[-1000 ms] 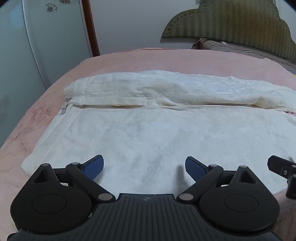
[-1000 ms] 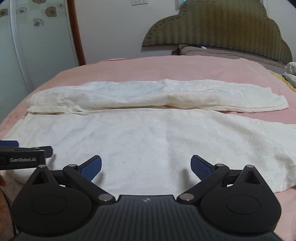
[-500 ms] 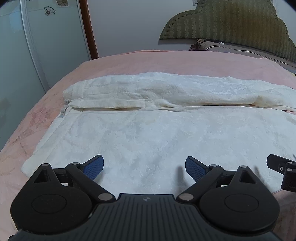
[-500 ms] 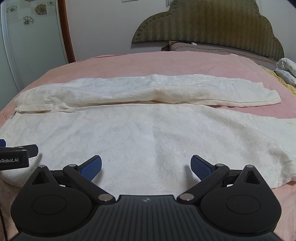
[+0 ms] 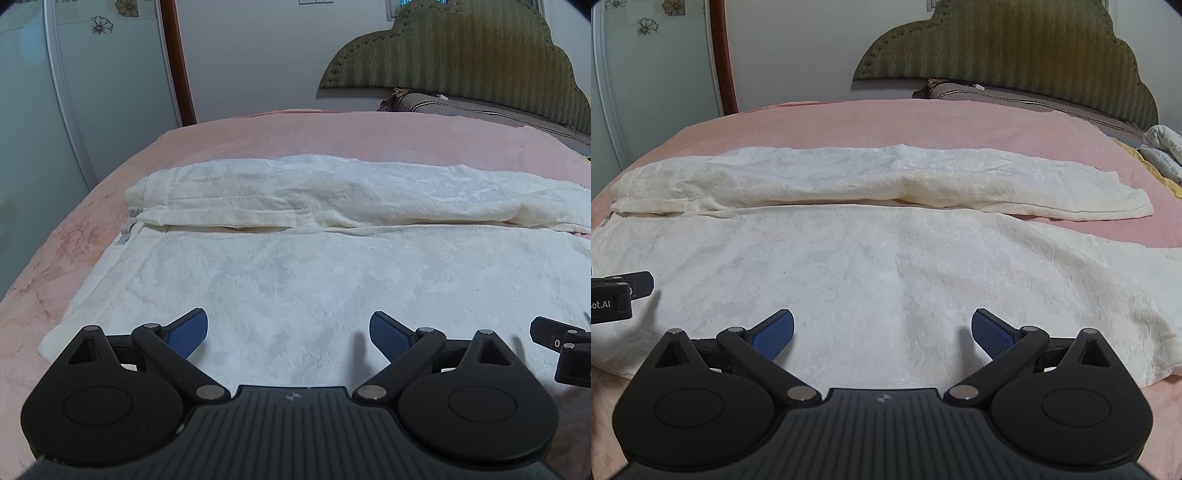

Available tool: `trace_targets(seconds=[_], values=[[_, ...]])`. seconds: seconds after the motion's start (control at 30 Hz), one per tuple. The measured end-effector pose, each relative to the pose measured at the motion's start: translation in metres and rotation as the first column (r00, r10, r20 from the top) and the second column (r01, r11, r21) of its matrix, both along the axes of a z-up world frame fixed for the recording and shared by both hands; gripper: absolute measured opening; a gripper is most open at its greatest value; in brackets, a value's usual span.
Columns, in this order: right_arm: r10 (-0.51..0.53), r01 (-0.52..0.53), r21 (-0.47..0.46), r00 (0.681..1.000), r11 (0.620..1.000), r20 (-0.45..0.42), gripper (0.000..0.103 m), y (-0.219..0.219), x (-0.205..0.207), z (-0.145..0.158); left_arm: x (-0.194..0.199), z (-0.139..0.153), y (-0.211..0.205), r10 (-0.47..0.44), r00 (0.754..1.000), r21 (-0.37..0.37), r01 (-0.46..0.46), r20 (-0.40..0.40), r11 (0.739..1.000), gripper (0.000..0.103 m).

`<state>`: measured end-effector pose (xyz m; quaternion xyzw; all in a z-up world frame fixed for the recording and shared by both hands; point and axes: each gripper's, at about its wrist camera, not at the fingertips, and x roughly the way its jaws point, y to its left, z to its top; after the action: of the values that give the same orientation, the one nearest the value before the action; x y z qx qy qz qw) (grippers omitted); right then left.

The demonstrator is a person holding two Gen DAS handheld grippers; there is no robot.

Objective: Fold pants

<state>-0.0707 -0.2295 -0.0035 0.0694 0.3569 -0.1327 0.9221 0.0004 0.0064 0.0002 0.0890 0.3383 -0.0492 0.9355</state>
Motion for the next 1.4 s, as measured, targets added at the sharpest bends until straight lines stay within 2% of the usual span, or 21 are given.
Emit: trace_targets(seconds=[0.43, 0.67, 0.87, 1.0, 1.07, 1.13, 1.2, 1.3, 1.4], values=[[-0.144, 0.142, -0.081, 0.989, 0.987, -0.021, 0.103, -0.007, 0.018, 0.002, 0.007, -0.003, 0.007, -0.002, 1.000, -0.010, 0.002, 0.000, 1.000, 0.095], [-0.145, 0.142, -0.095, 0.989, 0.985, -0.028, 0.103, -0.007, 0.024, 0.002, 0.009, -0.002, 0.008, -0.002, 1.000, -0.013, 0.002, 0.012, 1.000, 0.096], [-0.100, 0.096, -0.115, 0.995, 0.989, -0.031, 0.103, -0.004, 0.032, 0.002, 0.014, -0.004, 0.011, 0.004, 1.000, -0.009, -0.004, 0.015, 1.000, 0.096], [-0.028, 0.025, -0.128, 0.999, 0.991, -0.017, 0.103, 0.001, 0.041, 0.004, 0.021, -0.004, 0.016, 0.016, 1.000, -0.010, -0.016, 0.023, 1.000, 0.097], [0.053, -0.051, -0.125, 0.998, 0.991, 0.018, 0.103, 0.005, 0.045, 0.009, 0.026, -0.003, 0.017, 0.024, 0.999, -0.004, -0.024, 0.029, 1.000, 0.097], [0.161, -0.148, -0.145, 0.984, 0.978, 0.081, 0.103, 0.013, 0.049, 0.017, 0.032, -0.002, 0.017, 0.036, 0.998, 0.007, -0.037, 0.042, 0.999, 0.097], [0.290, -0.255, -0.227, 0.948, 0.940, 0.133, 0.103, 0.026, 0.057, 0.025, 0.037, -0.003, 0.017, 0.053, 0.996, 0.023, -0.055, 0.065, 0.998, 0.097], [0.436, -0.382, -0.348, 0.895, 0.856, 0.090, 0.103, 0.044, 0.085, 0.028, 0.043, -0.006, 0.018, 0.082, 0.992, 0.052, -0.087, 0.097, 0.995, 0.097], [0.531, -0.478, -0.350, 0.844, 0.806, 0.070, 0.103, 0.048, 0.125, 0.030, 0.049, -0.011, 0.021, 0.105, 0.989, 0.064, -0.112, 0.109, 0.992, 0.097]])
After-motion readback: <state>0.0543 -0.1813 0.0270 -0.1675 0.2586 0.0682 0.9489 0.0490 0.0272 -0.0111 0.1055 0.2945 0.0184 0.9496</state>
